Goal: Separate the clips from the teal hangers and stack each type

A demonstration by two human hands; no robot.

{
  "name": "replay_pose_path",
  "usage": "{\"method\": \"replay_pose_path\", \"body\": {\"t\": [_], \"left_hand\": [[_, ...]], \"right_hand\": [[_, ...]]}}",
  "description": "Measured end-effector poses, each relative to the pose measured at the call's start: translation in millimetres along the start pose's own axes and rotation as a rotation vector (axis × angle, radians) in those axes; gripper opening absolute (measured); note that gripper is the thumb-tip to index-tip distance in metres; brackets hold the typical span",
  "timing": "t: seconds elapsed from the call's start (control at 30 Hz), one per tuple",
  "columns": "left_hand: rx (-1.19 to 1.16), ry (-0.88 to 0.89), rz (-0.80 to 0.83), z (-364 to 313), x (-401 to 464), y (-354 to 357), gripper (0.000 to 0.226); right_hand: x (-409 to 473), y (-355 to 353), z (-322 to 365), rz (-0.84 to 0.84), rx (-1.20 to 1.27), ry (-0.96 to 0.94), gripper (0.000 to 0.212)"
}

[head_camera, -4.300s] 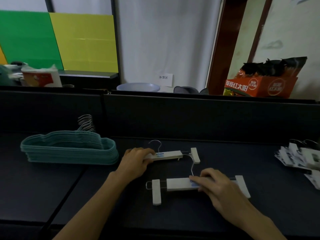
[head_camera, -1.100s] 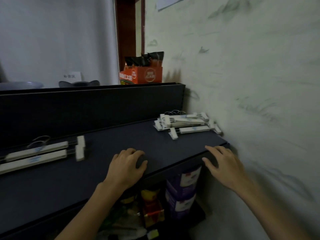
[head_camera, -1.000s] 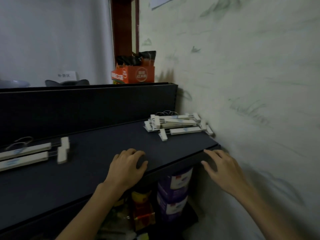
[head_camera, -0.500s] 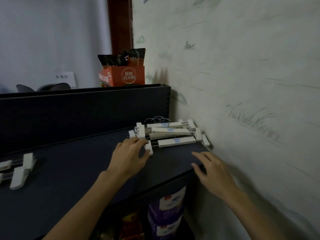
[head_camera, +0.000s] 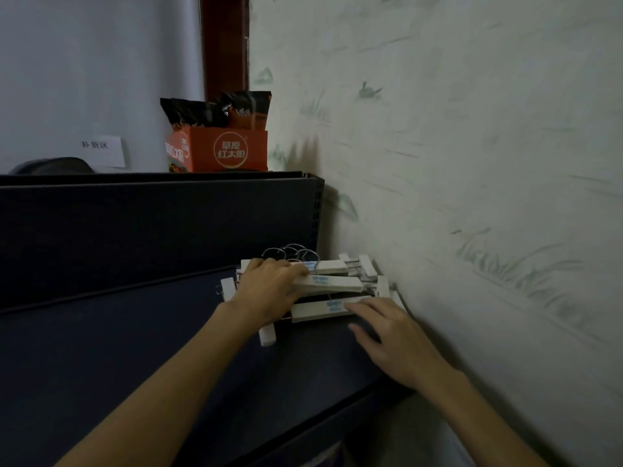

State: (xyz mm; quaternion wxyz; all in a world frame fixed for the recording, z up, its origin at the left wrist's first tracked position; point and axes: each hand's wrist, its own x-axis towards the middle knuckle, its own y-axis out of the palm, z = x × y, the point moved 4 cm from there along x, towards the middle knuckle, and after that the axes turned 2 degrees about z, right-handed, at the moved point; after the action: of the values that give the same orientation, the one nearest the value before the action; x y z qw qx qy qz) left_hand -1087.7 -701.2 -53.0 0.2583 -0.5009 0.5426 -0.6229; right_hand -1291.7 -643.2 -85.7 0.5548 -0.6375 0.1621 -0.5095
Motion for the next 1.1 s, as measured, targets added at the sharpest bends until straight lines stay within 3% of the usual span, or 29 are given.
{"method": "replay_pose_path", "body": {"t": [0.13, 0.37, 0.73, 1.1], "left_hand": [[-0.006, -0.002, 0.011, 0.0, 8.4, 0.8, 0.04], [-0.052, -0.007, -0.108, -1.9, 7.8, -12.4, 0.037], [-0.107, -0.158, -0.224, 24.9, -24.2, -35.1, 0.038], [-0.13, -0.231, -0.313, 24.1, -67.2, -53.7, 0.036]], "right_hand": [[10.1, 6.0, -6.5, 0.017, 0.005, -0.006, 0.038], [24.8, 17.9, -9.9, 0.087, 0.015, -0.036, 0.04], [44.4, 37.2, -6.9, 0.135, -0.063, -0.134, 0.042], [11.7, 13.3, 12.6, 0.133, -0.071, -0.111, 0.056]]}}
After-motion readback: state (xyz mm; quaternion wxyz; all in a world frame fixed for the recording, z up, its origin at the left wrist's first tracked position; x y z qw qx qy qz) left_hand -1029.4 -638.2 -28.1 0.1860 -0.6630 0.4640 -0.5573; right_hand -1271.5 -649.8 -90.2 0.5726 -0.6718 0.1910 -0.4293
